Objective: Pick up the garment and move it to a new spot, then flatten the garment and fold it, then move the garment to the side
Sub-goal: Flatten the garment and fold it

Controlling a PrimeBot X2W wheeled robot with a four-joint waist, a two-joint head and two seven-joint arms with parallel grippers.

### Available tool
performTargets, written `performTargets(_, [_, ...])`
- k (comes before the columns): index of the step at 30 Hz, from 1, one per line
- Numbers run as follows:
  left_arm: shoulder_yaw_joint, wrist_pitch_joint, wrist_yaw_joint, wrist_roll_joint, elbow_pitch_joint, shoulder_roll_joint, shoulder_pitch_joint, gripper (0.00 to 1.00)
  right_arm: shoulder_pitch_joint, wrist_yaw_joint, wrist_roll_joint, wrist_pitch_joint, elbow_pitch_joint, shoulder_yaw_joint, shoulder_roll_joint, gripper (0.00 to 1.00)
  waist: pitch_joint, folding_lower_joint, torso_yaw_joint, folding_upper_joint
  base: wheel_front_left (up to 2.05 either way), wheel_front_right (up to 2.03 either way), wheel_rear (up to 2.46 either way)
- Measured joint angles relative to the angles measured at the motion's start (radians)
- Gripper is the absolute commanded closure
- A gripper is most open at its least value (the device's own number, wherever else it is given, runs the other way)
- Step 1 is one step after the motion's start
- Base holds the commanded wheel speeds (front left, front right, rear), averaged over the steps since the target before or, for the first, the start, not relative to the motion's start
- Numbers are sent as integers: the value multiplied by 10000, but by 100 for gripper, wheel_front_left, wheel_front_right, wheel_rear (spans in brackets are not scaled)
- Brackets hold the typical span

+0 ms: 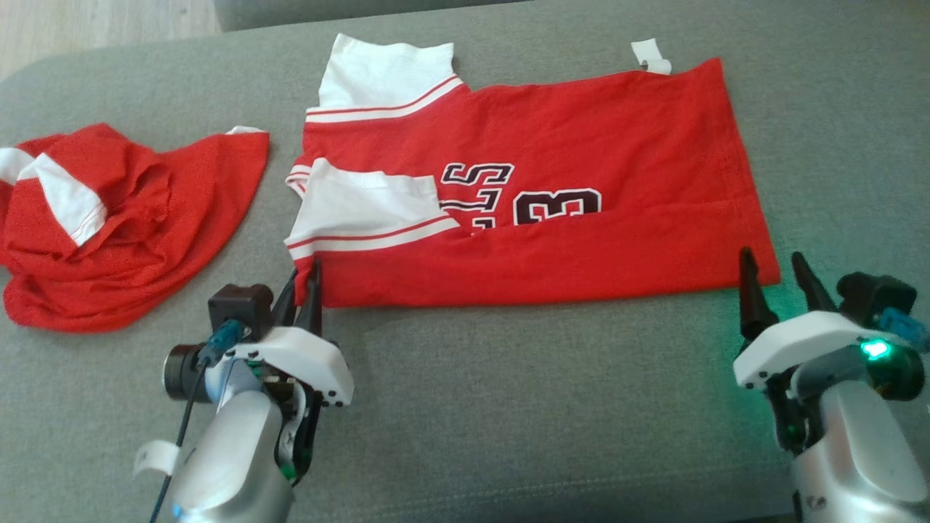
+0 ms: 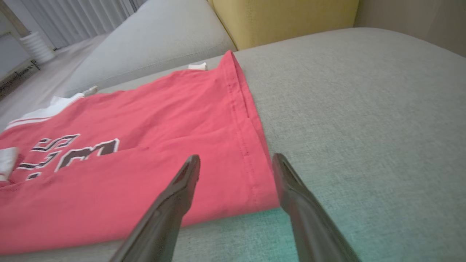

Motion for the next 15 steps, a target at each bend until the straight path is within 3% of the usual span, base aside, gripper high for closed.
performTargets(8, [-251, 134, 2, 15, -583, 6, 71, 100, -786, 0, -1018, 198, 1252, -1229, 113, 0, 218, 0, 232, 0, 0, 0, 0])
performTargets(15, [-290, 290, 17, 73, -936, 82, 217, 100, -1316, 0, -1448, 476, 2107, -1463, 182, 0, 374, 0, 298, 0, 0, 0, 0])
